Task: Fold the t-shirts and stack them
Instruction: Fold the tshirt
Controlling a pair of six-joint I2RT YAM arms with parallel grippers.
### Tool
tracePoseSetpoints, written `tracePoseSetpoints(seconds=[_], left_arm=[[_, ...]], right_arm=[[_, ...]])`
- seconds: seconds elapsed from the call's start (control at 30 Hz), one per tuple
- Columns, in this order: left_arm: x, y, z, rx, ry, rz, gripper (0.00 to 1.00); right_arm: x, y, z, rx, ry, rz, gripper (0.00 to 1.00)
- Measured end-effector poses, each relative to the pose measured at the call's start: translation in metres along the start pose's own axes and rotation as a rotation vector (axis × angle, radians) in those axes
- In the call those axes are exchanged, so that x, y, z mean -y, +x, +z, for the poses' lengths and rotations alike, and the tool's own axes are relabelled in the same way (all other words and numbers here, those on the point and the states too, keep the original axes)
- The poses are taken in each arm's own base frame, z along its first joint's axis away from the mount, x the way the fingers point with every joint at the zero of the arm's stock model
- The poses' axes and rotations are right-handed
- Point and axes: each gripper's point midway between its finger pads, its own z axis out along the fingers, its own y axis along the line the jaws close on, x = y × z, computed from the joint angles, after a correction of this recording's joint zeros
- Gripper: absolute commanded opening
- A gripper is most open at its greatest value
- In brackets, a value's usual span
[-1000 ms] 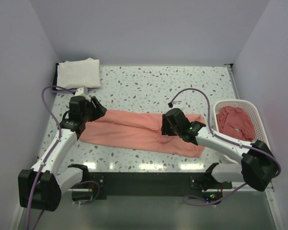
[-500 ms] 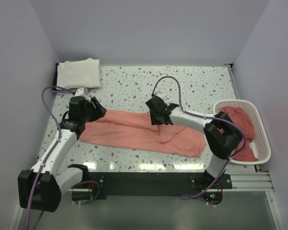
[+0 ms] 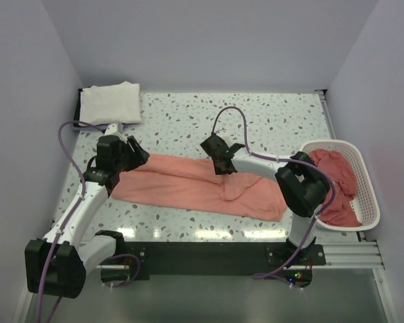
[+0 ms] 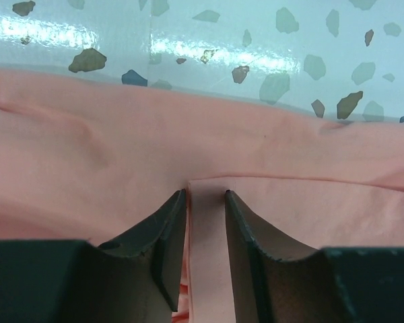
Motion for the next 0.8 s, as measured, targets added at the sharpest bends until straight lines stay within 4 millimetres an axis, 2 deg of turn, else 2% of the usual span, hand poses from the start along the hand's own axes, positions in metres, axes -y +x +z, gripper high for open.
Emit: tracePoseSetpoints(seconds=[0.1, 0.3, 0.43, 0.67, 0.8], left_arm=[[0.000, 0.000, 0.000, 0.001, 0.000, 0.000, 0.59], [0.000, 0.000, 0.000, 0.001, 0.001, 0.000, 0.58], [0.000, 0.000, 0.000, 0.001, 0.001, 0.000, 0.58], [0.000, 0.000, 0.000, 0.001, 0.002, 0.000, 0.58], [0.001, 0.000, 0.000, -0.001, 0.004, 0.000, 0.58]], right_arm=[[0.001, 0.000, 0.000, -0.001, 0.004, 0.007, 0.18], [0.007, 0.009, 0.001, -0.017, 0.019, 0.014, 0.03], [0.016, 0.012, -0.012, -0.012, 0.018, 0.027, 0.00], [0.038, 0.006, -0.055, 0.058, -0.014, 0.096, 0.00], [0.055, 0.018, -0.074, 0.077, -0.019, 0.137, 0.00]])
